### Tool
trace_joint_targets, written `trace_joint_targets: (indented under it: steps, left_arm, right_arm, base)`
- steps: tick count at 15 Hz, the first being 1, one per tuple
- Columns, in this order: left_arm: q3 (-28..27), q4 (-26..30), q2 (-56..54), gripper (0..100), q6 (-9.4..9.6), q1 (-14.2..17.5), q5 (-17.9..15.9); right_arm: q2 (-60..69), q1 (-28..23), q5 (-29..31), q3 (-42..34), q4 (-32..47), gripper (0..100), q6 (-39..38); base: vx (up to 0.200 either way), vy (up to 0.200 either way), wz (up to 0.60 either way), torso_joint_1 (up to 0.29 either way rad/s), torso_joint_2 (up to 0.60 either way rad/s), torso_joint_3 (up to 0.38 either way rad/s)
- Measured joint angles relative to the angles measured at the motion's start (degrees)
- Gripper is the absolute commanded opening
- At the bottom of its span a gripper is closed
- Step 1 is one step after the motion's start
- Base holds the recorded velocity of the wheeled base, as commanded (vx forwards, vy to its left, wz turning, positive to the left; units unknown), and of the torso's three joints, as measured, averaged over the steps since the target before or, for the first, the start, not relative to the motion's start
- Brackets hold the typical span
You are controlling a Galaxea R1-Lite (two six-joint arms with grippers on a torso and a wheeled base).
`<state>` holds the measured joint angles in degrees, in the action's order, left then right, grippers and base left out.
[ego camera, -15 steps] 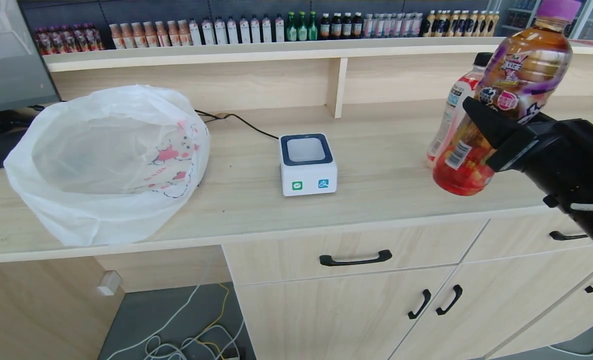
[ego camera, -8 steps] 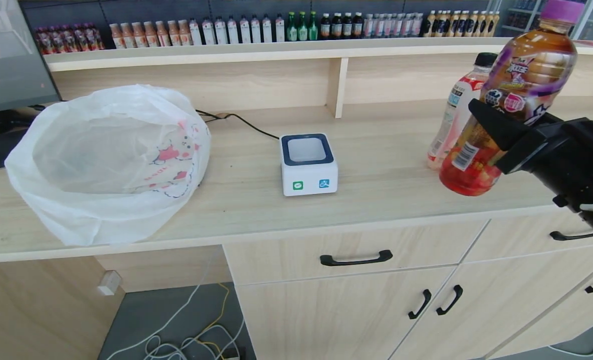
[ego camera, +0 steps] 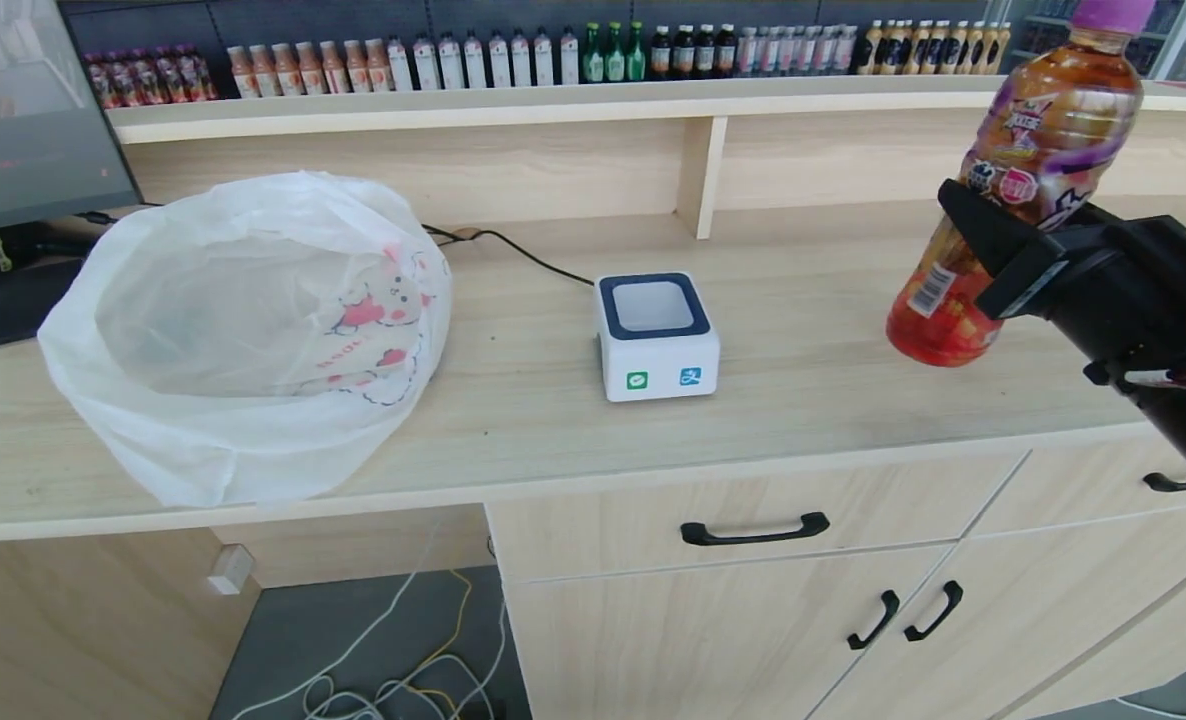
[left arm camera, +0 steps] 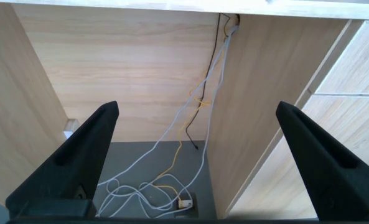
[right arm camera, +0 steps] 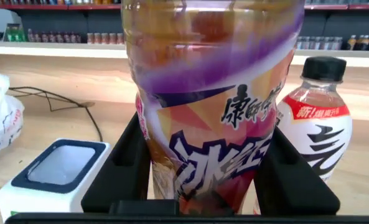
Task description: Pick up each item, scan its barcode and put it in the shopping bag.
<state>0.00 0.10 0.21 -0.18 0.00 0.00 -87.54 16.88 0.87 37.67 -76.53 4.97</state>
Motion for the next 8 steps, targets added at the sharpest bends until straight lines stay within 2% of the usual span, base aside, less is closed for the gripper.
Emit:
trace_joint_targets:
  steps: [7, 8]
  left_arm:
    - [0.0, 0.0, 0.0, 100, 0.02, 0.0, 0.0]
    - [0.0, 0.0, 0.0, 100, 0.05, 0.0, 0.0]
  right_arm:
    - [-1.0, -0.4, 0.7, 2.4, 0.3, 0, 0.0]
    - [-1.0, -0.4, 1.3, 3.6, 1.3, 0, 0.4]
  base:
    - [0.000, 0.200, 0.00, 0.000, 0.00, 0.006]
    - [0.000, 0.000, 0.00, 0.000, 0.00, 0.000]
